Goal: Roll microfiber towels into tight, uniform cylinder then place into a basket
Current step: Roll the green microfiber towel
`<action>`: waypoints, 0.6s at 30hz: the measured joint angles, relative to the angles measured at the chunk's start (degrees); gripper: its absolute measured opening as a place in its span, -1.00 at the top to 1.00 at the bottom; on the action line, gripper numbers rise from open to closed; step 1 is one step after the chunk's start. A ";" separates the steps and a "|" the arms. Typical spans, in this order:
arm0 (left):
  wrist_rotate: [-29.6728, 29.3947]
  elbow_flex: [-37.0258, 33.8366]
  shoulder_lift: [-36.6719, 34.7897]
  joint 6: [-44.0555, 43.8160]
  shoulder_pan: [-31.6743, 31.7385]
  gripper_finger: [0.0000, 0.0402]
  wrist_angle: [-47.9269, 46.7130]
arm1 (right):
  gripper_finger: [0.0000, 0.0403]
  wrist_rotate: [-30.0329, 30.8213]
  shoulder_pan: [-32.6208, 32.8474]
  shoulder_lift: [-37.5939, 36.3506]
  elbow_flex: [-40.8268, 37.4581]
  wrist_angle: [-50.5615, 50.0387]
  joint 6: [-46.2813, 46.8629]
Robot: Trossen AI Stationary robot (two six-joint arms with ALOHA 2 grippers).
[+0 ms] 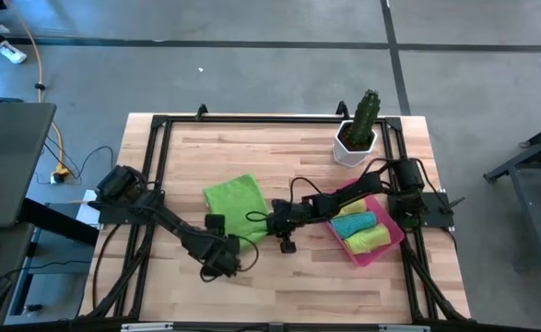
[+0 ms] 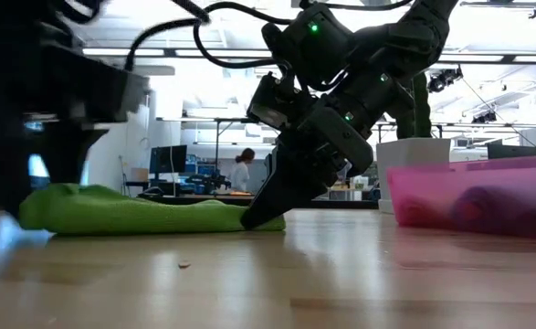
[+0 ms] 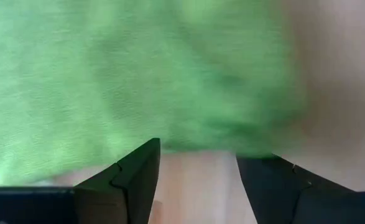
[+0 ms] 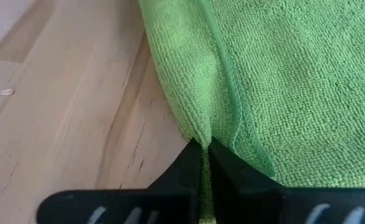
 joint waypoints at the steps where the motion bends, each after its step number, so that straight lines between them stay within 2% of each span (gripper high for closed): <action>1: -0.49 0.52 -0.13 -0.33 0.10 0.00 -1.34 | 0.99 -0.04 0.00 0.00 0.00 -0.01 0.02; 7: 1.01 5.02 -1.27 -0.33 -0.48 0.00 -1.91 | 0.99 -0.03 0.00 0.00 -0.07 0.34 0.00; 18: -0.50 7.09 -1.40 6.85 -2.86 0.00 8.52 | 0.99 -0.01 0.02 0.00 -0.09 0.47 -0.04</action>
